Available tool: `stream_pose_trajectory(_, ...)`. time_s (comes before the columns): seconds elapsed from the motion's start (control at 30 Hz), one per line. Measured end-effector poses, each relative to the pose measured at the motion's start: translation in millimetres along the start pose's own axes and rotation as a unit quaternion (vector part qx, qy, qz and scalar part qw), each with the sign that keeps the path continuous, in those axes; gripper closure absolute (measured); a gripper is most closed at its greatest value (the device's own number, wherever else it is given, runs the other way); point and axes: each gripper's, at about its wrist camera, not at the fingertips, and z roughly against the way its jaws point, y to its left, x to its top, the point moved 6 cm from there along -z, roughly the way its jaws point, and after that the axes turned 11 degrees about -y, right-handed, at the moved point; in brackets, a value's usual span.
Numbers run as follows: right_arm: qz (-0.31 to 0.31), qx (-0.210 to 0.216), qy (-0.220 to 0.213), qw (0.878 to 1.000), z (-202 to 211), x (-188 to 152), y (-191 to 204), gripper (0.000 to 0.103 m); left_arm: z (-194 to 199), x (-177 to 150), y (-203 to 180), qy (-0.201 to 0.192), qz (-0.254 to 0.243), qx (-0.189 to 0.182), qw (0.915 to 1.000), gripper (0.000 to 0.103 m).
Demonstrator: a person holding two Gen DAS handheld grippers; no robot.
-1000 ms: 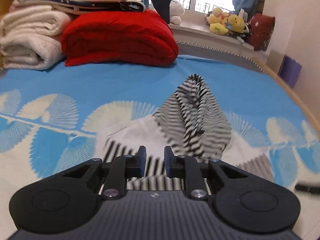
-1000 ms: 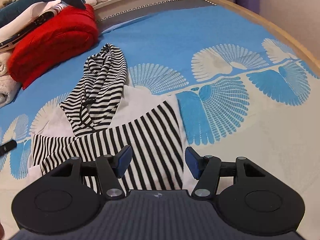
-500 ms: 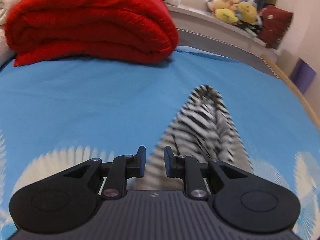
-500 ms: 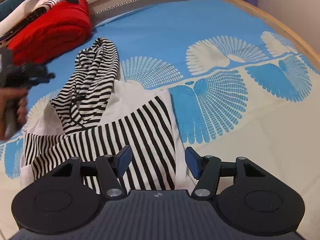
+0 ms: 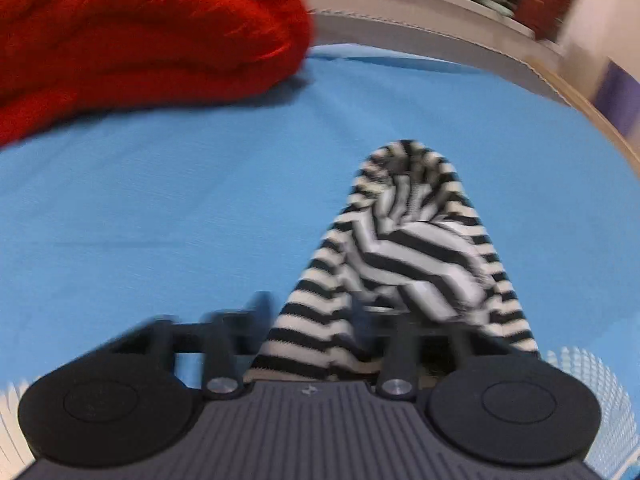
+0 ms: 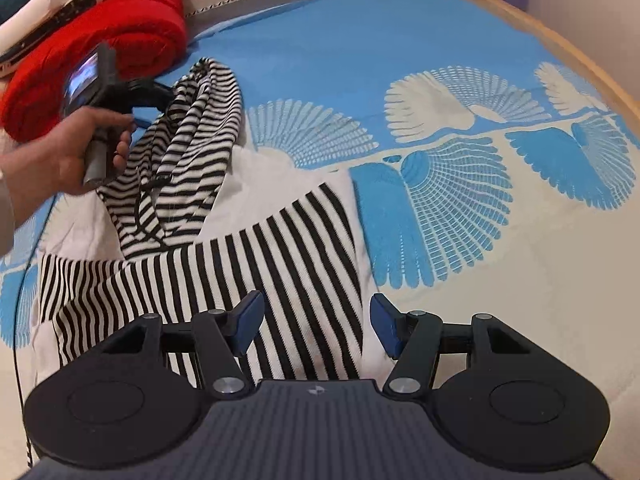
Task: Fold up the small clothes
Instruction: 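Grasp the other striped sleeve with the left gripper and lift it, then fold the held sleeve across the body with the left gripper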
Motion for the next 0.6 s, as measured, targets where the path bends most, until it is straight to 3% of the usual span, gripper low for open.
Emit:
stream_pose_trajectory(0.03,-0.002,0.003,0.000,1.000,0,1,0,0.042,6,4,-1,-0.006,-0.001,0.001,1.0000,0.102)
stream_pose_trajectory(0.17,-0.008,0.001,-0.009,1.000,6,9,-5,0.042,58,17,-12,-0.074,-0.039,-0.022,0.9962,0.102)
stream_pose_trajectory(0.3,-0.024,0.000,-0.017,1.000,12,15,-13,0.042,145,-1,-14,-0.129,-0.067,-0.065,0.9873,0.102)
stream_pose_trajectory(0.37,-0.033,0.002,-0.020,0.999,16,17,-15,0.042,199,-24,-17,-0.154,-0.096,-0.091,0.9793,0.102)
stream_pose_trajectory(0.47,-0.045,0.004,-0.033,0.998,25,22,-19,0.042,287,-84,-25,-0.182,-0.180,-0.134,0.9575,0.102)
stream_pose_trajectory(0.53,-0.053,0.002,-0.040,0.998,30,24,-22,0.042,338,-132,-28,-0.158,-0.221,-0.171,0.9469,0.102)
stream_pose_trajectory(0.6,-0.061,0.001,-0.044,0.997,34,25,-26,0.042,380,-180,-23,-0.110,-0.259,-0.192,0.9402,0.102)
